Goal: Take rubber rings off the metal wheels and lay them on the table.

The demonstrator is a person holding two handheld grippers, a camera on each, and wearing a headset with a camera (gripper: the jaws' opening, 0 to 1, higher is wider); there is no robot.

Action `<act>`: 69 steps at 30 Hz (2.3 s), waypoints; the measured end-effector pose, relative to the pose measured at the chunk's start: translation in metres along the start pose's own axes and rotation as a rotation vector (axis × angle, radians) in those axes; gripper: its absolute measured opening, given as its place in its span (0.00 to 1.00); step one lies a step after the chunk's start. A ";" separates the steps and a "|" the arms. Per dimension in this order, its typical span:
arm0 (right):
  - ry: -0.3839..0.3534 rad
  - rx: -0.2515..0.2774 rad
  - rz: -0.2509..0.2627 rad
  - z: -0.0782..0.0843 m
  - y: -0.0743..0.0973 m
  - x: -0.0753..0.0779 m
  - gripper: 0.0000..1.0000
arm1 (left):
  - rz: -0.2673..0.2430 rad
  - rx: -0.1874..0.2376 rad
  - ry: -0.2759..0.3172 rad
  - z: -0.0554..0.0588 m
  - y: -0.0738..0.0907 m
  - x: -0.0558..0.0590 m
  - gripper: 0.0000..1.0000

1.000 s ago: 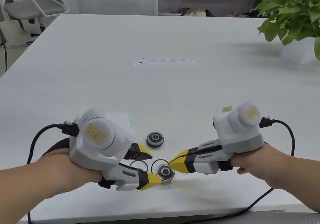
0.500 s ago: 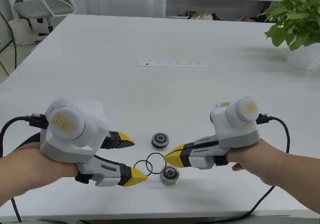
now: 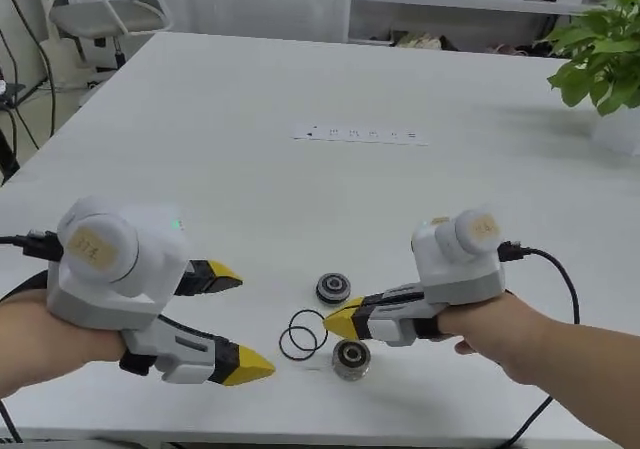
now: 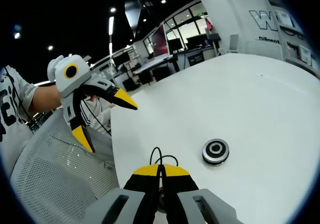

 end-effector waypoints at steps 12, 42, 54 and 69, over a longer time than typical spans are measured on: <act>-0.015 -0.036 -0.004 0.005 -0.016 0.000 0.00 | -0.035 -0.005 0.024 0.008 0.013 -0.006 0.64; -0.037 -0.091 0.083 0.017 -0.026 0.016 0.01 | -0.047 -0.027 0.057 0.018 0.015 -0.009 0.64; -0.037 -0.050 0.083 0.008 -0.019 0.015 0.08 | -0.048 -0.034 0.064 0.020 0.014 -0.009 0.64; -0.019 0.019 0.108 -0.006 0.006 0.014 0.16 | -0.025 -0.016 0.051 0.000 -0.001 -0.023 0.62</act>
Point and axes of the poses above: the centre of the closed fingertips' face, and the gripper's own axes: y roughly backward along the fingers, x roughly to its right, z roughly out of its underside, the point moved 6 cm from there along y, roughly backward along the fingers, and after that the axes turned 6 degrees about y, right-handed, at the moved point
